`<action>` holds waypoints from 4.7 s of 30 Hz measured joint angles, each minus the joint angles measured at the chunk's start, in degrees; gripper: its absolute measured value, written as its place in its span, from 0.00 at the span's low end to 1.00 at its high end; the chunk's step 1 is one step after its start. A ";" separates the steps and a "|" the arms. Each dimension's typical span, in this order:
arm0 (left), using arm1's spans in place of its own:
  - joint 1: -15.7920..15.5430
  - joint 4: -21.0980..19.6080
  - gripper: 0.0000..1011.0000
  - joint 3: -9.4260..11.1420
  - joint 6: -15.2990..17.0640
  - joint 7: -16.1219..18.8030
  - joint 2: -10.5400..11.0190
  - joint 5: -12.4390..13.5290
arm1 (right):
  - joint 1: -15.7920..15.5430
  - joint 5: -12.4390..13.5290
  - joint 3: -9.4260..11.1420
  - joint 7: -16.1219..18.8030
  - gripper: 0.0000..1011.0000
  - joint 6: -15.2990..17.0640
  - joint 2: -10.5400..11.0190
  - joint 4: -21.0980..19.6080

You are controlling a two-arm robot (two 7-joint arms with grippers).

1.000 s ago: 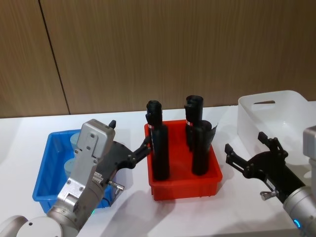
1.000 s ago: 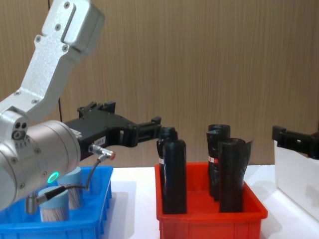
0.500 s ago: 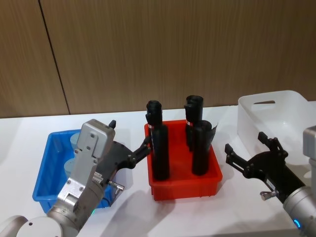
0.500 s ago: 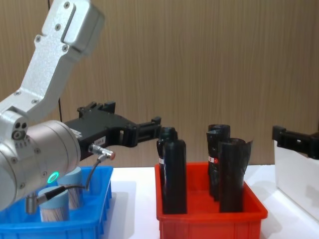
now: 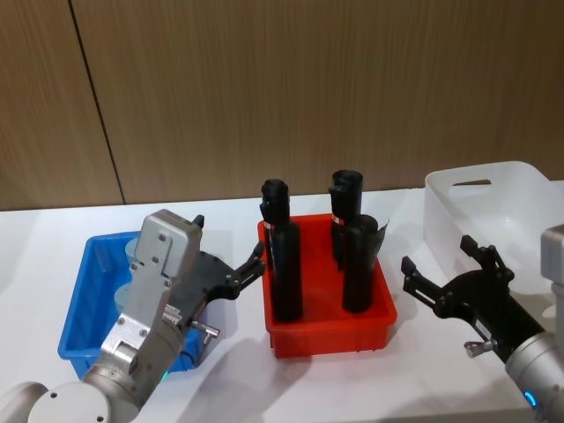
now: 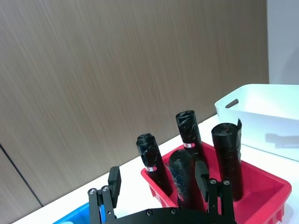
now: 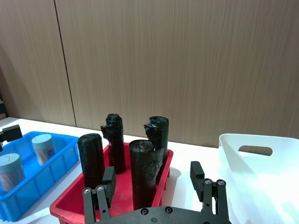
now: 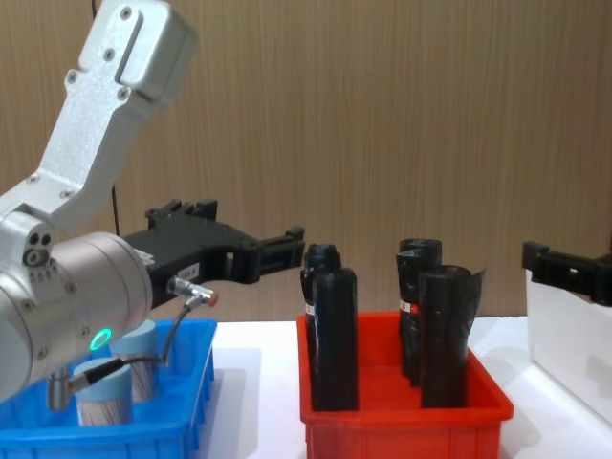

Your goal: Pick the cotton swabs from the blue box and place them into the white box.

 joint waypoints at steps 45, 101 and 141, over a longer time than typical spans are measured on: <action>0.37 9.43 0.99 -6.13 3.96 2.47 1.96 -13.21 | 0.00 0.00 0.00 0.00 0.99 0.00 0.00 0.00; -7.16 26.39 0.99 -8.06 3.99 -4.40 -1.96 -15.73 | 0.00 0.00 0.00 0.00 0.99 0.00 0.00 0.00; -6.00 17.76 0.67 -9.47 4.45 -6.72 -0.62 -13.60 | 0.00 0.00 0.00 0.00 0.99 0.00 0.00 0.00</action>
